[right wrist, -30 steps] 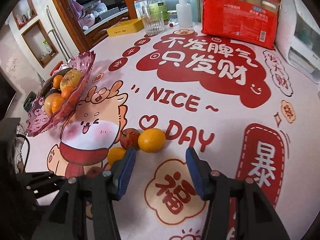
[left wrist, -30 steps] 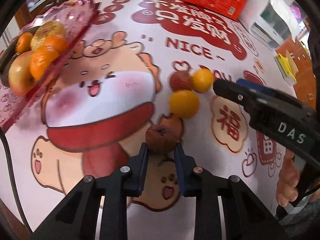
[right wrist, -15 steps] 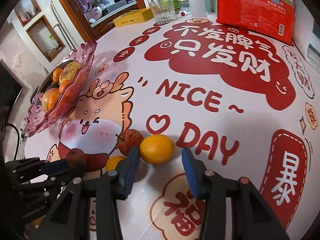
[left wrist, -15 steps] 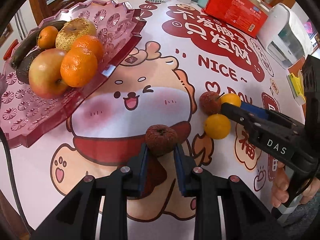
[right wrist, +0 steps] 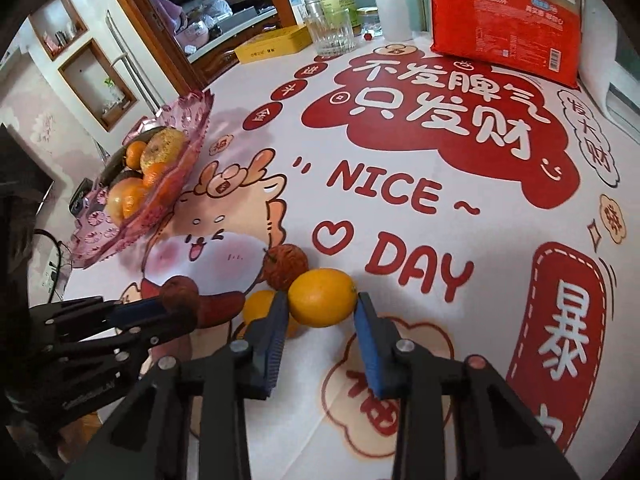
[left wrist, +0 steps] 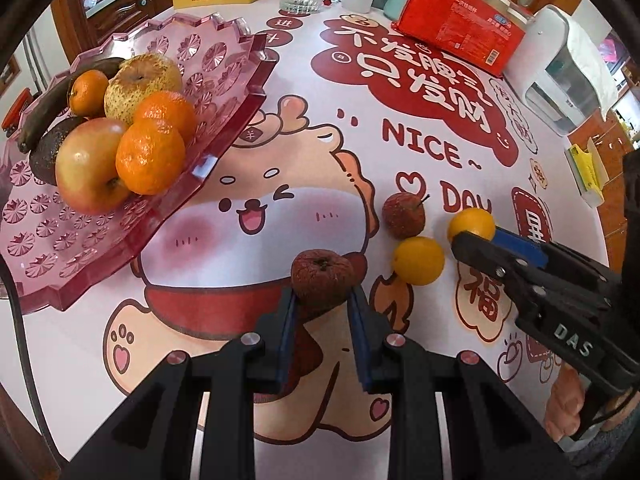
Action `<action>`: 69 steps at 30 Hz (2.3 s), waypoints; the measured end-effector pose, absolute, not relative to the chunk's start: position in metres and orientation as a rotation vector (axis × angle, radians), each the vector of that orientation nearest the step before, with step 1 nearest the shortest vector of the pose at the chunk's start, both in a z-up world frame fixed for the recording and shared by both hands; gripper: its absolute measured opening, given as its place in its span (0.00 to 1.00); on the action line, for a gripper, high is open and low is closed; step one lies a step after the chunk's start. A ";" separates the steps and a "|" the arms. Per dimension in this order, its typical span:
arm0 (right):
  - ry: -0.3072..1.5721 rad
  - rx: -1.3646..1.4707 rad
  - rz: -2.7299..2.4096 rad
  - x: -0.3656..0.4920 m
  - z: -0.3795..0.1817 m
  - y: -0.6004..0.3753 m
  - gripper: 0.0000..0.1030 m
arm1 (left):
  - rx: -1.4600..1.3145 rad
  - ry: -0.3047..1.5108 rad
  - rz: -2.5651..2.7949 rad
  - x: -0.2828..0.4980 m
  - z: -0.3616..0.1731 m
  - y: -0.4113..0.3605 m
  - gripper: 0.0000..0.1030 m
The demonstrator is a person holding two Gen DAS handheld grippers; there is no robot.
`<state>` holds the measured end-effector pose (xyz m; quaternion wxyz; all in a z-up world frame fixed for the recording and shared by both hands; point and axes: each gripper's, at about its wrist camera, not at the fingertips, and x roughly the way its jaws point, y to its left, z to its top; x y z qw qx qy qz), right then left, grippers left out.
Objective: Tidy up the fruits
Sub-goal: 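Grasp the orange with the right tool while the left tool holds the date, then carry the date in the left tool while the right tool carries the orange over the pink bowl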
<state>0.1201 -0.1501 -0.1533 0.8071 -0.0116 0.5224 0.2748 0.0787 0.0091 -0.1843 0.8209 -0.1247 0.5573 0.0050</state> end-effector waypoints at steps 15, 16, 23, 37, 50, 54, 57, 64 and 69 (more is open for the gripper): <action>1.044 0.012 0.605 0.066 -0.100 -0.133 0.33 | -0.141 1.095 -0.083 0.053 -0.118 0.014 0.23; 1.038 0.015 0.606 0.063 -0.095 -0.129 0.33 | -0.130 1.084 -0.086 0.051 -0.111 0.018 0.23; 0.952 0.022 0.605 0.053 -0.054 -0.097 0.33 | -0.085 1.041 -0.079 0.049 -0.071 0.060 0.23; 0.830 0.008 0.575 0.054 0.001 -0.005 0.33 | -0.051 0.983 -0.053 0.065 -0.029 0.169 0.23; 0.848 -0.010 0.499 0.085 -0.012 0.062 0.33 | -0.016 1.041 -0.072 0.098 -0.055 0.221 0.23; 0.890 -0.001 0.473 0.094 -0.027 0.070 0.33 | 0.004 1.085 -0.090 0.106 -0.074 0.222 0.23; 0.922 0.004 0.450 0.099 -0.039 0.074 0.33 | 0.019 1.108 -0.108 0.110 -0.085 0.222 0.23; 0.978 0.000 0.413 0.107 -0.061 0.082 0.33 | 0.048 1.141 -0.129 0.114 -0.102 0.225 0.23; 1.000 -0.015 0.405 0.109 -0.073 0.089 0.33 | 0.062 1.160 -0.136 0.112 -0.109 0.227 0.23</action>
